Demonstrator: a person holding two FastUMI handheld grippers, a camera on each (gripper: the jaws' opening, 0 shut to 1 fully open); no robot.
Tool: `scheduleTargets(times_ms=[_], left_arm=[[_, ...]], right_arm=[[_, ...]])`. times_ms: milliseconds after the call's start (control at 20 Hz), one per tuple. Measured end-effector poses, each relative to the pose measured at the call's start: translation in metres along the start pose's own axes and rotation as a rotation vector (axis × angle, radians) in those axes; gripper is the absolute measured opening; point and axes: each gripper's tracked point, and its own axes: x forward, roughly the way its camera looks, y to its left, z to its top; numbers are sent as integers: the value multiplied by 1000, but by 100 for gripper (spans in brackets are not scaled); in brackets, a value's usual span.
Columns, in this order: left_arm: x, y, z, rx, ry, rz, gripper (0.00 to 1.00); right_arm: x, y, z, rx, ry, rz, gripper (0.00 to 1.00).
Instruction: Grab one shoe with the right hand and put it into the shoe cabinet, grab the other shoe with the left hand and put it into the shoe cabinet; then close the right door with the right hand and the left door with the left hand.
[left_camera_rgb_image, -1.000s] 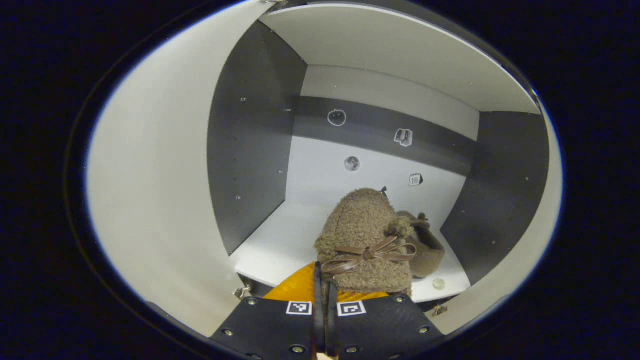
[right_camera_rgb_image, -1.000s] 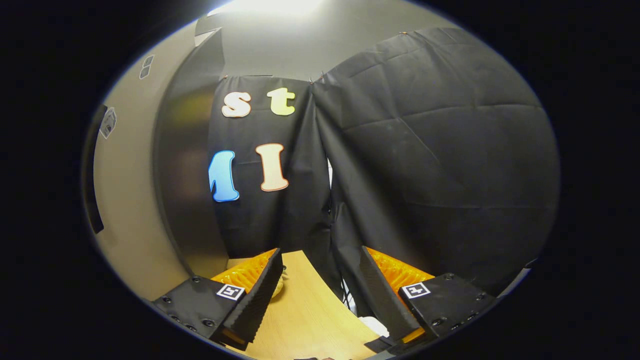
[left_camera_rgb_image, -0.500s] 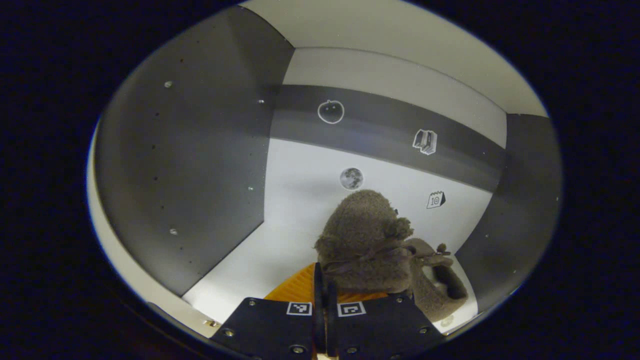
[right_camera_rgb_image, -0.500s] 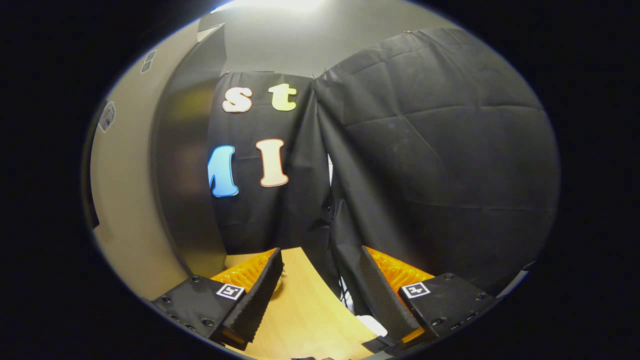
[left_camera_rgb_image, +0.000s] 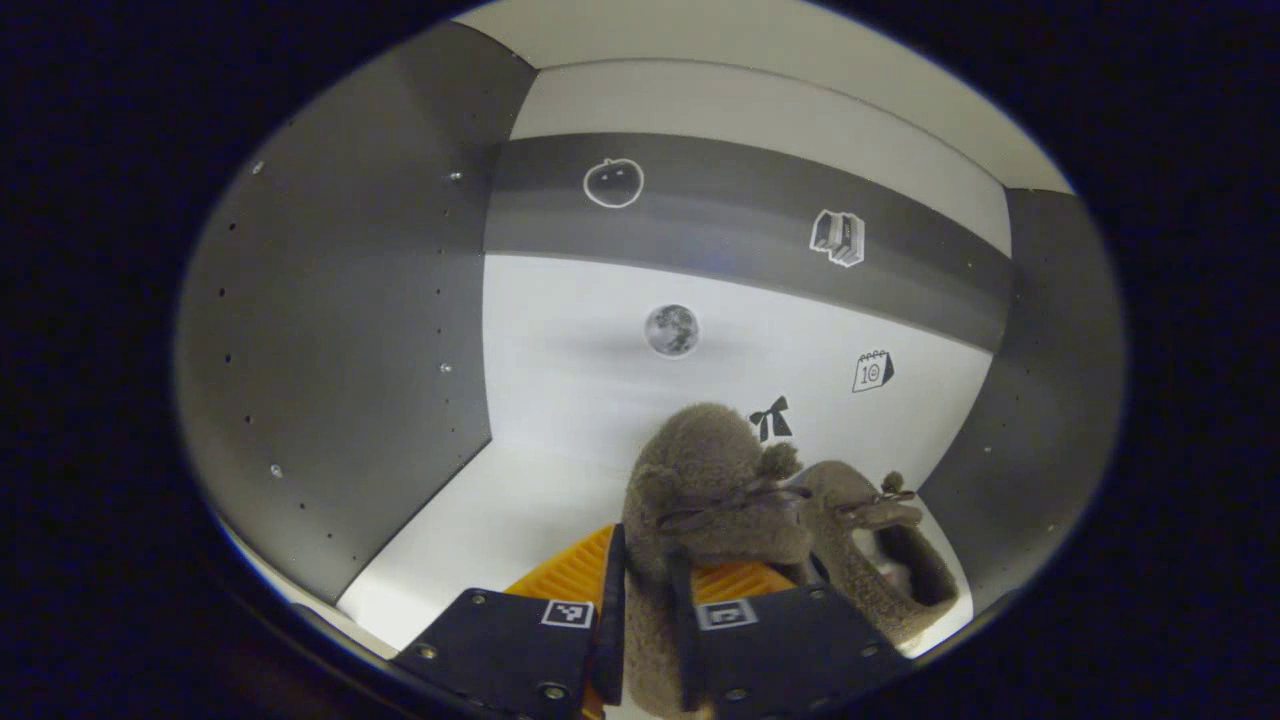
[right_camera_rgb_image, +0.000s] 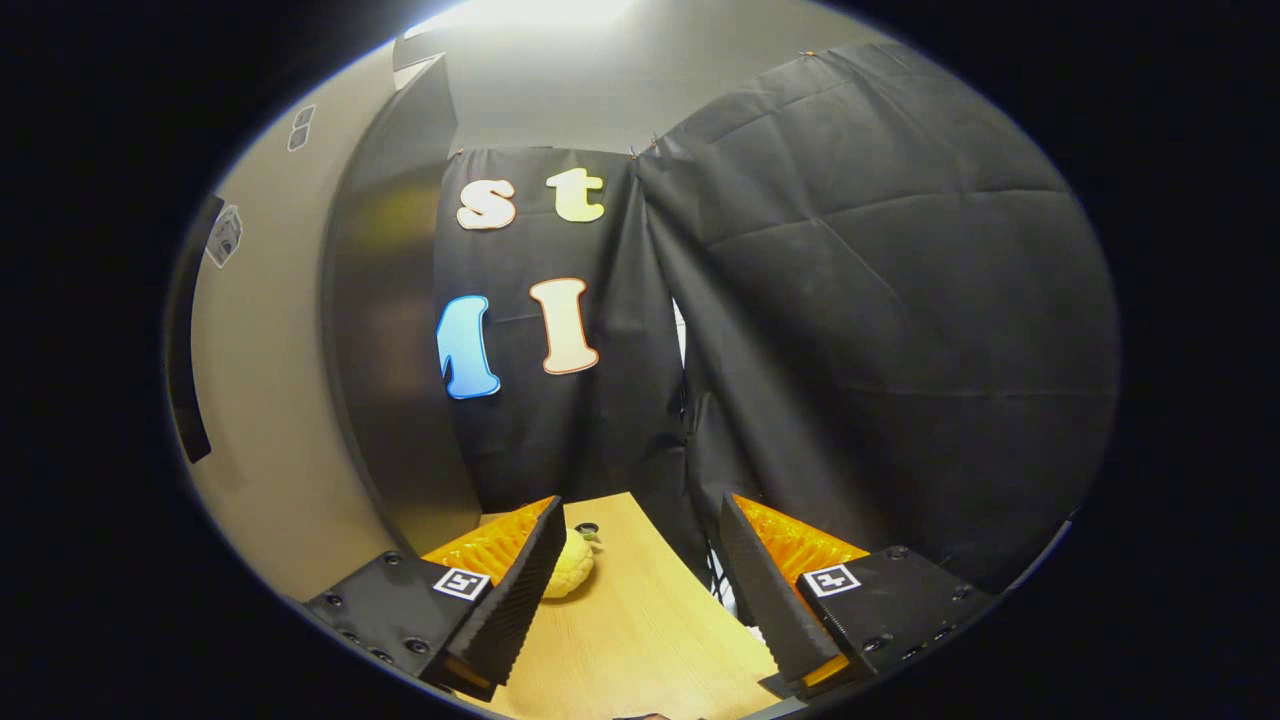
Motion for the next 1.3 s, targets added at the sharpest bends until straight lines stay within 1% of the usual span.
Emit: scheduleTargets(times_ms=[100,200,250,350,500,550,650,700,750,850,900,950,1000,1050,1150,1250,1300], left_arm=[[-7,9,-10,25,22,32,59],[-21,15,-14,40,12,46,100],[-38,16,-12,42,-3,42,96],[-64,17,-9,42,-46,38,96],[-121,21,3,36,-141,43,96],[-140,23,8,28,-185,44,100],[-177,28,13,20,-250,37,100],[-193,32,10,17,-267,38,100],[-210,37,8,17,-285,46,100],[-242,46,4,42,-335,52,100],[-257,49,2,67,-363,60,100],[-268,51,-3,82,-376,74,100],[-274,55,-12,80,-376,93,100],[-280,59,-18,67,-380,103,100],[-305,69,-30,35,-413,117,100],[-328,75,-45,32,-440,136,100],[-340,77,-55,40,-442,154,100]], right_arm=[[1,3,-1,12,3,8,98],[0,7,3,9,-7,12,98],[-1,10,6,6,-12,18,98],[-2,15,13,3,-22,35,97],[-5,24,27,2,-31,61,97],[-6,28,33,5,-37,71,97],[-8,37,44,5,-51,89,97],[-10,41,47,3,-54,98,97],[-12,47,51,3,-56,111,92],[-15,62,57,14,-59,148,92],[-17,68,61,17,-62,165,97],[-17,72,64,14,-64,178,97],[-16,76,65,11,-62,186,92],[-17,80,67,14,-58,196,92],[-22,90,76,34,-61,222,97],[-24,98,85,42,-70,239,97],[-26,99,89,38,-75,244,92]])
